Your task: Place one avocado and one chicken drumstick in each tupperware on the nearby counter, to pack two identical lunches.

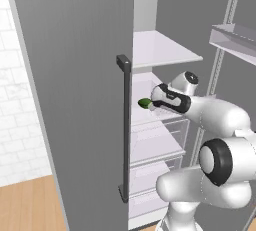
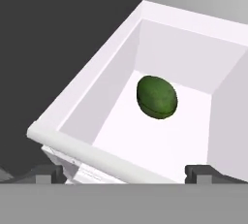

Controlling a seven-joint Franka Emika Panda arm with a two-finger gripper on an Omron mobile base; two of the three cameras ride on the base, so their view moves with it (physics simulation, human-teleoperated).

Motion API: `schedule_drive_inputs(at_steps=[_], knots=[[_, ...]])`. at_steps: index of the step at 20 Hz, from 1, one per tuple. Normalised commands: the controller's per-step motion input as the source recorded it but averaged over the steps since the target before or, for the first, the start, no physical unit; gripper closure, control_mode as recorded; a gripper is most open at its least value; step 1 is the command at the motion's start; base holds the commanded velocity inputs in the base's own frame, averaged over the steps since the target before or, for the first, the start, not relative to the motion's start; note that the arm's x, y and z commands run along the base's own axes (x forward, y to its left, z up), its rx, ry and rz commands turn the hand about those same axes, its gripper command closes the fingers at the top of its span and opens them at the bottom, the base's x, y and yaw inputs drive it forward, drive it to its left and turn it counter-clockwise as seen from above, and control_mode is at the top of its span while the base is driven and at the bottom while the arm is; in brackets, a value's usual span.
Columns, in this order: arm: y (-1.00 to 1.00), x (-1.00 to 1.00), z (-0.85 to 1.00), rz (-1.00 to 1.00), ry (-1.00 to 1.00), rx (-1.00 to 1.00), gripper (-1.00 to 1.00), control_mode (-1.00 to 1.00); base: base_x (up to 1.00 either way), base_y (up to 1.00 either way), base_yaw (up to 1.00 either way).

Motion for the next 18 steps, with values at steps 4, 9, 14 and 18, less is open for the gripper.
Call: schedule_drive_inputs(at_steps=[4, 9, 14, 18], knots=[[0.00, 0.58, -0.23, 0.00, 0.00, -0.02, -1.00, -1.00, 0.00, 0.00, 0.00], [0.01, 0.47, -0.24, 0.00, 0.00, 0.00, -1.00, -1.00, 0.00, 0.00, 0.00], [0.00, 0.32, -0.32, 0.00, 0.00, 0.00, -1.00, -1.00, 0.00, 0.00, 0.00], [0.03, 0.38, -0.08, -0.01, 0.00, 0.00, -1.00, -1.00, 0.00, 0.00, 0.00]])
